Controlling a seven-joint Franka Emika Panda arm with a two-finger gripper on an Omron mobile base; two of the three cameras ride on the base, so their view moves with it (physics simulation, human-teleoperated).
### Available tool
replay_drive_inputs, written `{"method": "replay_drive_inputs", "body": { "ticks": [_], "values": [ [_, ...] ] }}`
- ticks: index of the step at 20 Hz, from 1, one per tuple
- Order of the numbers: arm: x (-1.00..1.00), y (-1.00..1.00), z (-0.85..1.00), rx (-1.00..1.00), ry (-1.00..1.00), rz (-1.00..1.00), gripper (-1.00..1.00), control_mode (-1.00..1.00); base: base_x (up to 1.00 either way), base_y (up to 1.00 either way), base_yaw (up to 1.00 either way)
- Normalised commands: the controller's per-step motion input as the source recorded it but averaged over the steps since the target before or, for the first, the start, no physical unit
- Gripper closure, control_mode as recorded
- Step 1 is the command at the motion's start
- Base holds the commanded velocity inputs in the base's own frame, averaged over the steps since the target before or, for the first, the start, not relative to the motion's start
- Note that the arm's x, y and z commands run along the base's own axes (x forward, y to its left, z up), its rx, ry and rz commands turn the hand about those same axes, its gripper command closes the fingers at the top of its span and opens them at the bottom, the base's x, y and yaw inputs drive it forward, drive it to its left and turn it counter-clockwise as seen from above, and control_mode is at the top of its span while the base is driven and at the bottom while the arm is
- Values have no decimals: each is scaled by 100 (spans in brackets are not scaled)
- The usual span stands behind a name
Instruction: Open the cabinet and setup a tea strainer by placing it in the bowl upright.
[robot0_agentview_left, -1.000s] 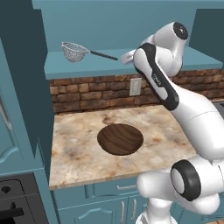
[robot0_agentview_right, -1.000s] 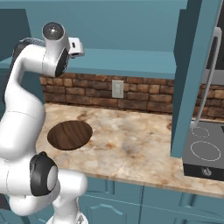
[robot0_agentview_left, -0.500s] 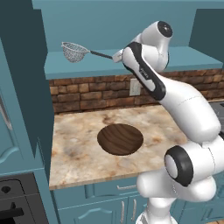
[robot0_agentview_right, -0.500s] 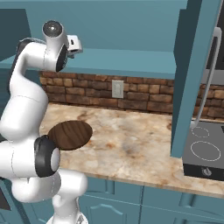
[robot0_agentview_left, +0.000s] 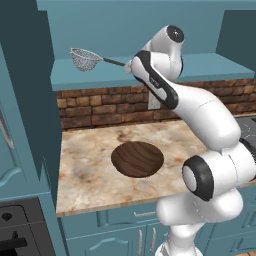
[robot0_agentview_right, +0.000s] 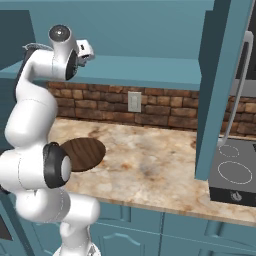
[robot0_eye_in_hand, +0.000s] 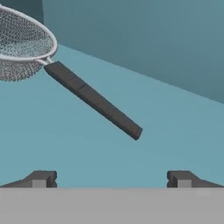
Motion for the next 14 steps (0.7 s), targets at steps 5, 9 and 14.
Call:
{"method": "replay_drive_inputs", "body": {
  "ticks": [5,9,14],
  "values": [
    [25,0,0,-13,0,0,-100,-100,0,0,0],
    [26,3,0,-12,0,0,-100,-100,0,0,0],
    [27,9,-7,-11,0,0,-100,-100,0,0,0]
  ]
}}
